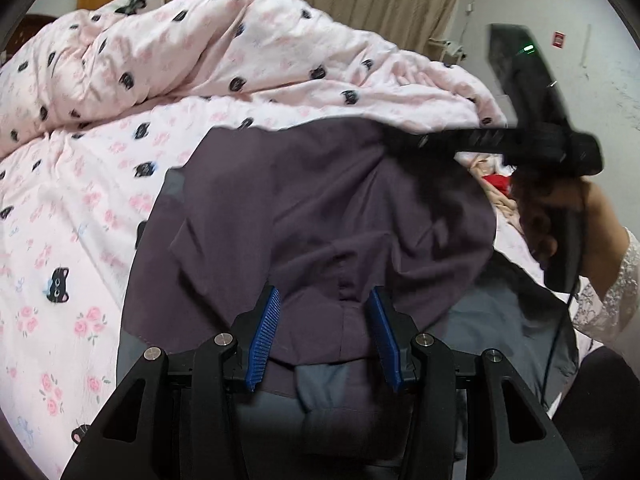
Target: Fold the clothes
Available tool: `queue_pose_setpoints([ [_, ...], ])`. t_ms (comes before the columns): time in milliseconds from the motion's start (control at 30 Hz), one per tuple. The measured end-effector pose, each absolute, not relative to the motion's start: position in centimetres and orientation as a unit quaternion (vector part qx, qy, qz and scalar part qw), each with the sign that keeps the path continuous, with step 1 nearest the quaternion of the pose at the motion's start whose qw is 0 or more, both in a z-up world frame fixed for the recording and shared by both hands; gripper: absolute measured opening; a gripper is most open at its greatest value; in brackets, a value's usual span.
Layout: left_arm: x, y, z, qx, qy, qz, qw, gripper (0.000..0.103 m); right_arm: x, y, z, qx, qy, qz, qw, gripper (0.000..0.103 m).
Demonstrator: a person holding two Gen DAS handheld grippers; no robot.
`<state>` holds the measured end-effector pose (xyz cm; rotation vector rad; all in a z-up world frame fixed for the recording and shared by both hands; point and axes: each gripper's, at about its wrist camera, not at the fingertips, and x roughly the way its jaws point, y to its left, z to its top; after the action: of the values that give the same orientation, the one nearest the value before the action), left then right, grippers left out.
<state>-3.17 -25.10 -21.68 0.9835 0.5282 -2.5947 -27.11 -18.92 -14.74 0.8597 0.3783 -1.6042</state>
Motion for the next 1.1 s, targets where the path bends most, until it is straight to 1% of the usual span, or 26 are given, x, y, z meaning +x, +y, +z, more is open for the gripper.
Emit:
queue_pose_setpoints([
  [67,-3.2,-25.2,-22.0,0.348,0.184,-0.905,0.162,0.041,-27.9,-19.3,-15.0,0.386,0.148,-0.689,0.595,0.002],
  [133,-3.2,-25.1,-22.1,0.348,0.186,-0.905,0.161,0.041,-27.8,-19.8,-15.8,0.396,0.168,-0.687,0.586,0.003],
  [233,-2.3,-24.8,-20.9,0.315,0.192,-0.918,0.144,0.041,-27.1,-19.3,-15.7,0.381,0.183,-0.693,0.583,0.007],
  [267,-2.1,-24.7,-20.4,0.303,0.189,-0.923,0.142,0.041,-26.6,-18.6,-15.1,0.365,0.184,-0.701,0.584,0.02],
  [300,-1.8,-24.7,-20.1,0.292,0.188,-0.927,0.141,0.041,-26.2,-17.9,-14.4,0.349,0.185,-0.709,0.585,0.041],
  [333,-1.6,-24.8,-19.8,0.283,0.188,-0.93,0.142,0.042,-25.6,-17.0,-13.6,0.328,0.184,-0.715,0.589,0.05],
  [367,-1.4,-24.9,-19.5,0.274,0.189,-0.932,0.144,0.042,-24.9,-16.2,-12.9,0.308,0.183,-0.721,0.593,0.054],
  [467,-1.4,-25.5,-19.7,0.275,0.201,-0.928,0.153,0.042,-22.8,-13.7,-11.1,0.274,0.184,-0.714,0.617,0.054],
  [533,-1.5,-25.8,-20.0,0.282,0.205,-0.924,0.159,0.042,-21.2,-12.3,-11.0,0.264,0.199,-0.705,0.627,0.053],
  [700,-2.1,-25.9,-20.7,0.301,0.198,-0.917,0.172,0.042,-19.0,-11.2,-14.9,0.281,0.267,-0.709,0.589,0.053],
  [800,-2.6,-25.9,-21.5,0.32,0.197,-0.91,0.176,0.042,-19.6,-11.0,-17.9,0.319,0.285,-0.709,0.561,0.053],
  [967,-2.9,-25.6,-22.0,0.332,0.19,-0.907,0.177,0.042,-20.6,-10.6,-19.5,0.342,0.274,-0.705,0.557,0.053],
  [1100,-2.1,-25.6,-21.3,0.314,0.199,-0.912,0.172,0.042,-20.7,-10.1,-18.6,0.331,0.258,-0.711,0.564,0.053],
])
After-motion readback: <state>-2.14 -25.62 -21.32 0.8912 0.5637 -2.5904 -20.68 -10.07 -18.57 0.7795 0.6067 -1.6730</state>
